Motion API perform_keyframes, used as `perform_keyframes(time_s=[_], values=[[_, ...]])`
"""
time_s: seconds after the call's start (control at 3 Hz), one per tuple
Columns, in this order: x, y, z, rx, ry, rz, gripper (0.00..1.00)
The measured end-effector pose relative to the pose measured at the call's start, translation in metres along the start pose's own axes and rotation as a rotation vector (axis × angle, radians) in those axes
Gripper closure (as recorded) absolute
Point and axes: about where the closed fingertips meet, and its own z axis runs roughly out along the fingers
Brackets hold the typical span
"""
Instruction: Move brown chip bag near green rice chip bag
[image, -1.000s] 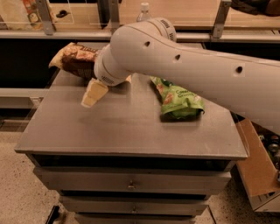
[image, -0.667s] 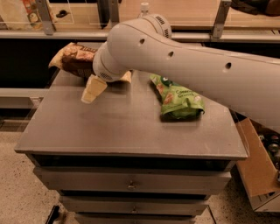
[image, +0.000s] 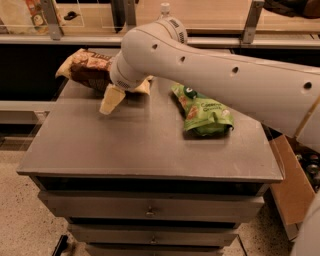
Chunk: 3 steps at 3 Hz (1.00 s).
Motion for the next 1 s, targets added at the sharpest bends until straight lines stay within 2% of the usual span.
perform_keyframes(time_s=[0.33, 1.0], values=[[0.0132, -0.0111, 0.0169, 0.001, 0.030, -0.006, 0.18], [0.0154, -0.0197, 0.0221, -0.001, 0.032, -0.020, 0.64]])
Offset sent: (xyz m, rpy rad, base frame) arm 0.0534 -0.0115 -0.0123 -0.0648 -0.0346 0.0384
